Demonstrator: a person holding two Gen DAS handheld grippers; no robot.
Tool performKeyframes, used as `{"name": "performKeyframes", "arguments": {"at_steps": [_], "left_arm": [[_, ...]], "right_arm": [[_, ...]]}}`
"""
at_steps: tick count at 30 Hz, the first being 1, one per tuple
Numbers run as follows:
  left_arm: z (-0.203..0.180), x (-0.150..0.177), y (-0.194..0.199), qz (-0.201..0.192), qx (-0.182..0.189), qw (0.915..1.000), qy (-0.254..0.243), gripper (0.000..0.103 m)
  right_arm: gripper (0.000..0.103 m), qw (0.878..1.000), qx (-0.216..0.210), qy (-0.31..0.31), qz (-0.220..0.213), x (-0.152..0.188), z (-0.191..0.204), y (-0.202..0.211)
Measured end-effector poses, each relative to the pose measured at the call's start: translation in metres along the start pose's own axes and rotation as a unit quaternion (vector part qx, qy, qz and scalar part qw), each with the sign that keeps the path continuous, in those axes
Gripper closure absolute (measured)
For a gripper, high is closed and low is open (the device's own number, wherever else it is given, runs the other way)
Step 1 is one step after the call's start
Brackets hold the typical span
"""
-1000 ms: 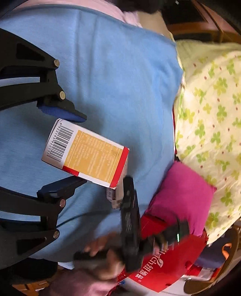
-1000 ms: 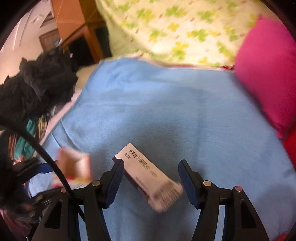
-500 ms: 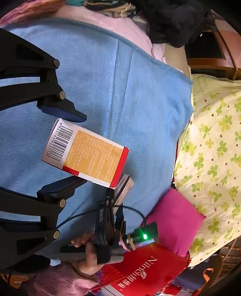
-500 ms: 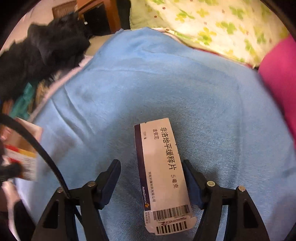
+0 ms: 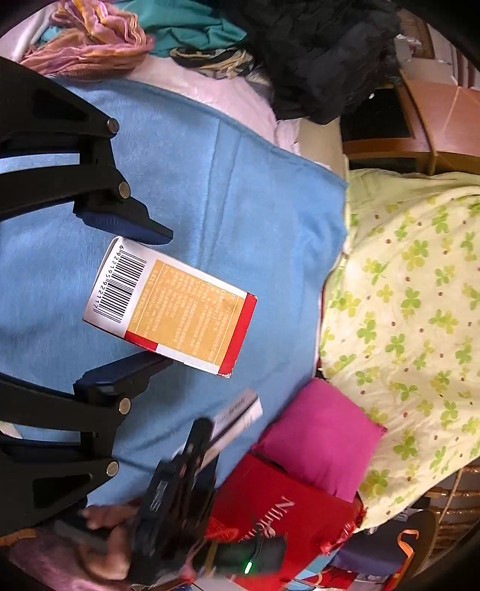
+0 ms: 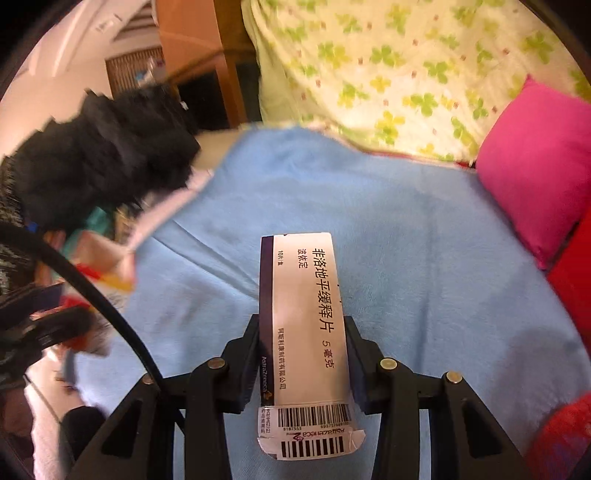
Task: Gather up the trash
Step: 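Grasp the orange-white medicine box with the left gripper while the right grasps the white box, then lift both medicine boxes toward the red mesh basket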
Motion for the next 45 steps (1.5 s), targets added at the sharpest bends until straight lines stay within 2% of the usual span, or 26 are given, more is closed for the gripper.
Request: {"name": "performKeyframes", "arguments": {"at_steps": [5, 10, 20, 32, 37, 45], "left_arm": [[-0.023, -0.005, 0.031, -0.021, -0.005, 0.9997, -0.011, 0.042], [-0.040, -0.012, 0.061, -0.045, -0.010, 0.9987, -0.020, 0.042], [-0.073, -0.021, 0.111, -0.079, -0.004, 0.9961, -0.040, 0.042], [-0.091, -0.026, 0.152, -0.108, -0.002, 0.9926, -0.055, 0.042], [-0.097, -0.028, 0.155, -0.111, 0.000, 0.9920, -0.060, 0.042], [-0.105, -0.026, 0.142, -0.096, -0.001, 0.9933, -0.064, 0.042]], "right_arm": [[0.059, 0.998, -0.001, -0.008, -0.063, 0.002, 0.000, 0.079], [0.059, 0.994, 0.003, -0.015, -0.109, 0.005, -0.003, 0.140], [0.059, 0.984, 0.011, -0.014, -0.178, 0.008, 0.007, 0.217], [0.059, 0.971, 0.005, -0.002, -0.240, 0.005, 0.024, 0.272], [0.059, 0.965, 0.004, -0.001, -0.261, 0.006, 0.026, 0.286], [0.059, 0.966, 0.007, -0.012, -0.260, 0.012, 0.020, 0.284]]}}
Point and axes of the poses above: each gripper's, at about its wrist camera, not at the fingertips, and y roughly against the way its jaws point, z to its left, x to its underside, the point moved 1 cm from there along -y, roughly the way its jaws point, and after that the axes turned 5 degrees about -z, right-handed, at the moved point
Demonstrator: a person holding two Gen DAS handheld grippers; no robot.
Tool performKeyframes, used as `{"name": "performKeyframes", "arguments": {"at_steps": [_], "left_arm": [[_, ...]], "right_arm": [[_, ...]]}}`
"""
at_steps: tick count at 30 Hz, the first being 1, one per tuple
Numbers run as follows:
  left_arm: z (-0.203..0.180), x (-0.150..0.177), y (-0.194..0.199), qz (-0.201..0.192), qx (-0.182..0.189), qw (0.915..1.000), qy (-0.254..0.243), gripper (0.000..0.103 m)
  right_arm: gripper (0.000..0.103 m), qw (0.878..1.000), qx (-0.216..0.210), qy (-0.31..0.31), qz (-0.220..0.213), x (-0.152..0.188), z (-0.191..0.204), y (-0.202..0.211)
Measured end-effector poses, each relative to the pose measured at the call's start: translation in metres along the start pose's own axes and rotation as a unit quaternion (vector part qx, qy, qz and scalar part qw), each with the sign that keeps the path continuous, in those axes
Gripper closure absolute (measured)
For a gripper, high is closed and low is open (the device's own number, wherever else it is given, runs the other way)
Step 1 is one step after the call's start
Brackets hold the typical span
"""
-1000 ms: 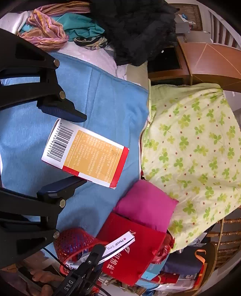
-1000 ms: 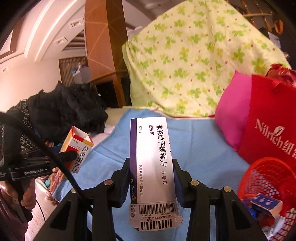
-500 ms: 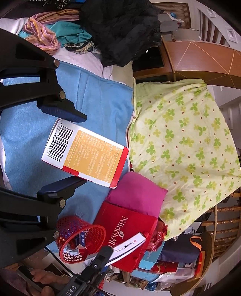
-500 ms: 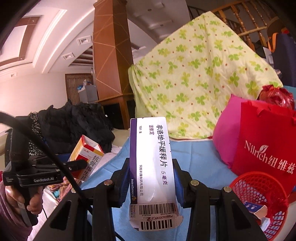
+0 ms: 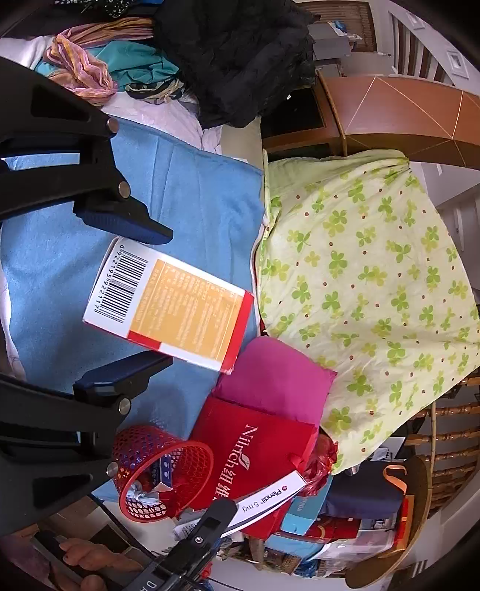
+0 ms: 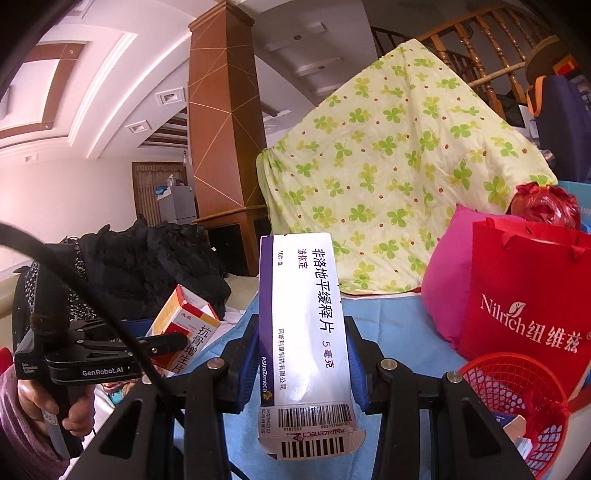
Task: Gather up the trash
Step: 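Lift both medicine boxes toward the red mesh basket, then open the left gripper over the blanket while the right holds the white box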
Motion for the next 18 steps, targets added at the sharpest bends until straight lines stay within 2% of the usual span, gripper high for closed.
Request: {"name": "performKeyframes", "arguments": {"at_steps": [18], "left_arm": [[-0.038, -0.002, -0.010, 0.004, 0.007, 0.9993, -0.037, 0.043]], "right_arm": [[0.059, 0.999, 0.012, -0.033, -0.016, 0.002, -0.033, 0.019]]}}
Point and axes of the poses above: each gripper's, at about its wrist camera, not at the fingertips, and y roughly against the way its jaws point, z to its left, x to its underside, the point moved 1 cm from there along -y, roughly the way its jaws point, and after that the axes turned 5 degrees about -z, right-handed, at the moved point
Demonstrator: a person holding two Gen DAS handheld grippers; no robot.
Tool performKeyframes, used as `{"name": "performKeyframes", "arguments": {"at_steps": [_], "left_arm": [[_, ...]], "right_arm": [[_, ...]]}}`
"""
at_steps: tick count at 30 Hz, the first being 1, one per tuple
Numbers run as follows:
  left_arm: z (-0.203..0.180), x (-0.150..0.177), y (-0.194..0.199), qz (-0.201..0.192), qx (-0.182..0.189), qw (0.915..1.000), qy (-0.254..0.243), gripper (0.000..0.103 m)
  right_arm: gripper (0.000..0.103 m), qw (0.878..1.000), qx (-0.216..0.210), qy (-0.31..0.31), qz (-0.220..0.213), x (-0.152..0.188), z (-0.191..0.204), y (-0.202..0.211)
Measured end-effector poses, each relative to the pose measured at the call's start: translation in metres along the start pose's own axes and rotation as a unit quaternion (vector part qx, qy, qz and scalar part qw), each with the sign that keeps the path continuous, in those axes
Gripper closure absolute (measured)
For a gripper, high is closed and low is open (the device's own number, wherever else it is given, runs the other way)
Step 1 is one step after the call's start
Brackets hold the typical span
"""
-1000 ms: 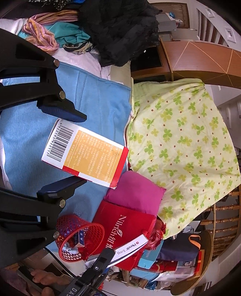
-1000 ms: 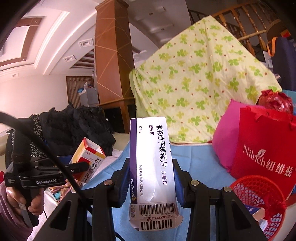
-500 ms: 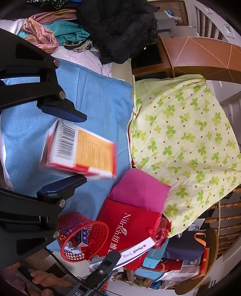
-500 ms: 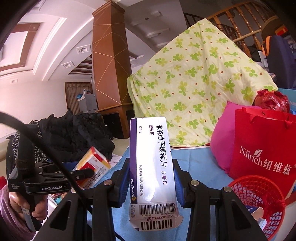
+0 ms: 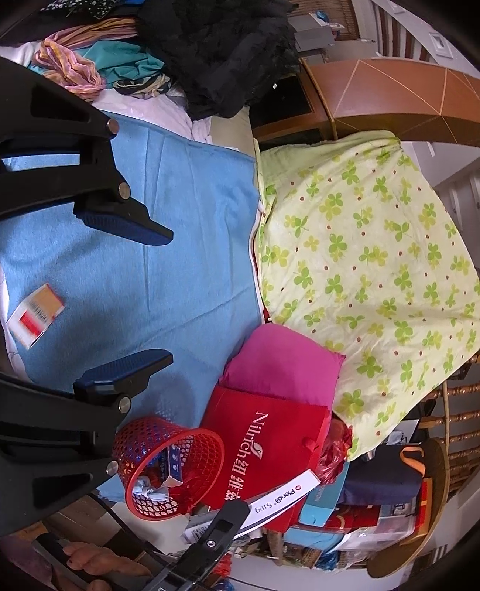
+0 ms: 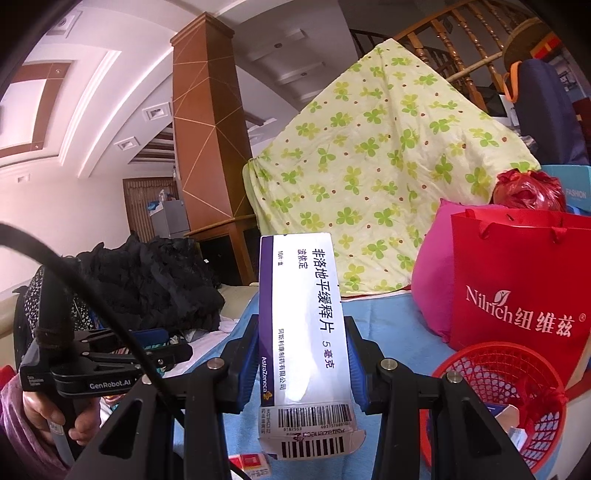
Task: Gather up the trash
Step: 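Open the left gripper over the blanket while the right holds the white box, then lower the white medicine box into the red basket and open the right gripper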
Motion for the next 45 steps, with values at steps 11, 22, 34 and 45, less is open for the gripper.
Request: {"name": "performKeyframes", "arguments": {"at_steps": [11, 22, 34, 45], "left_arm": [[0.024, 0.017, -0.019, 0.022, -0.022, 0.9993, 0.019, 0.043], [0.055, 0.047, -0.042, 0.055, -0.033, 0.9967, 0.050, 0.043], [0.039, 0.045, -0.039, 0.050, -0.026, 0.9980, 0.027, 0.043], [0.041, 0.062, -0.064, 0.086, -0.036, 0.9951, 0.032, 0.033]], "right_arm": [[0.059, 1.000, 0.026, -0.011, -0.007, -0.001, -0.023, 0.016], [0.059, 0.998, 0.050, -0.020, -0.011, -0.004, -0.038, 0.019], [0.059, 0.996, 0.083, -0.015, -0.021, -0.006, -0.055, 0.028], [0.034, 0.960, 0.216, -0.161, 0.073, 0.047, -0.195, -0.007]]}}
Point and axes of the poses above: each gripper's, at about its wrist camera, not at the fingertips, and y roughly against the way its jaws point, z to its left, x to its underside, the point moved 1 cm from there along -y, roughly the way its jaws point, and after that the axes turned 5 degrees about -z, right-handed, at the moved point
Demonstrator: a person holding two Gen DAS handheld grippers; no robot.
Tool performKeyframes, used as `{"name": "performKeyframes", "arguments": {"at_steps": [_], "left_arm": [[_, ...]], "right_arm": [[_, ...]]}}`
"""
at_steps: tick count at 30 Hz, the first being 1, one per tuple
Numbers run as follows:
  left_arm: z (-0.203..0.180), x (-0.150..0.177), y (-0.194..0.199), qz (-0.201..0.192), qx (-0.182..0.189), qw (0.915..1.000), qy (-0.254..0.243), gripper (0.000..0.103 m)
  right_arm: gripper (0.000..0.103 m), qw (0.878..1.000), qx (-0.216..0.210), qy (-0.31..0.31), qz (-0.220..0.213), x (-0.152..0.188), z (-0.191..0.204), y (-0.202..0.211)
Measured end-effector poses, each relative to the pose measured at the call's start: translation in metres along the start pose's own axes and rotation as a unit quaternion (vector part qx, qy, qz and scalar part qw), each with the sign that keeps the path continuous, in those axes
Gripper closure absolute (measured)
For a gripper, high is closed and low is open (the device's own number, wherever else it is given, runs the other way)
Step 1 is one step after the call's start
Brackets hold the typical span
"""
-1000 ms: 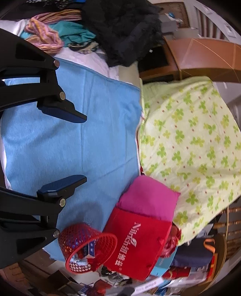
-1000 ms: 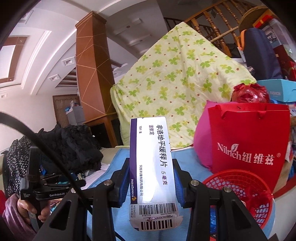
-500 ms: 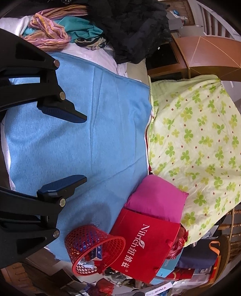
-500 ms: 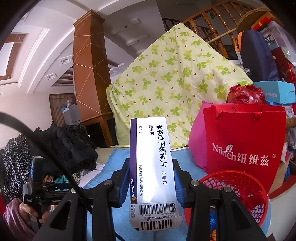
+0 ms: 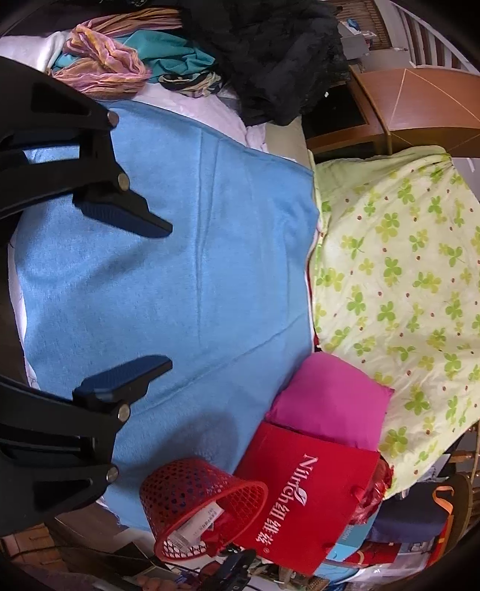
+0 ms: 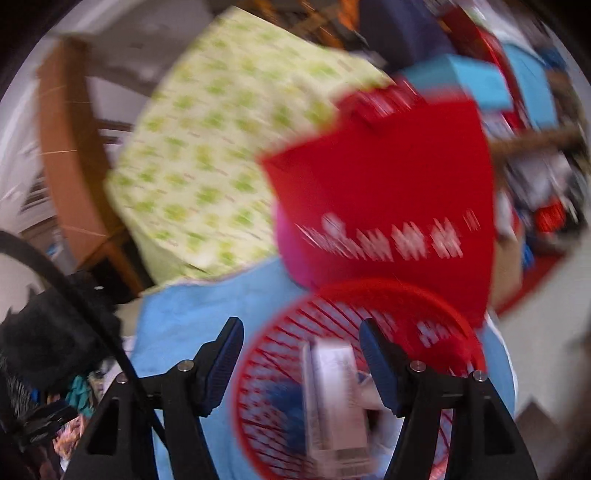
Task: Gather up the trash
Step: 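Lower the white medicine box into the red basket and open the right gripper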
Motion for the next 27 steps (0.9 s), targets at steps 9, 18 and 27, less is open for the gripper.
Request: {"name": "performKeyframes", "arguments": {"at_steps": [9, 18, 27], "left_arm": [[0.002, 0.001, -0.006, -0.003, -0.043, 0.9990, -0.011, 0.029], [-0.004, -0.010, 0.023, -0.048, -0.083, 0.9947, -0.037, 0.024], [-0.016, -0.014, 0.040, -0.077, -0.098, 0.9898, -0.069, 0.015]], "right_arm": [[0.034, 0.996, -0.035, 0.061, -0.057, 0.000, 0.035, 0.029], [0.034, 0.985, -0.089, 0.128, -0.080, 0.012, 0.105, 0.062], [0.033, 0.976, -0.112, 0.158, -0.094, 0.017, 0.133, 0.080]]}}
Point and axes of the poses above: each gripper's, at about its wrist camera, not at the fingertips, and y roughly against the way its jaws point, z to its left, x to its underside, the point moved 1 cm from there along -y, roughly the way its jaws point, and after that the axes turned 5 degrees about -z, right-handed, at the moved point
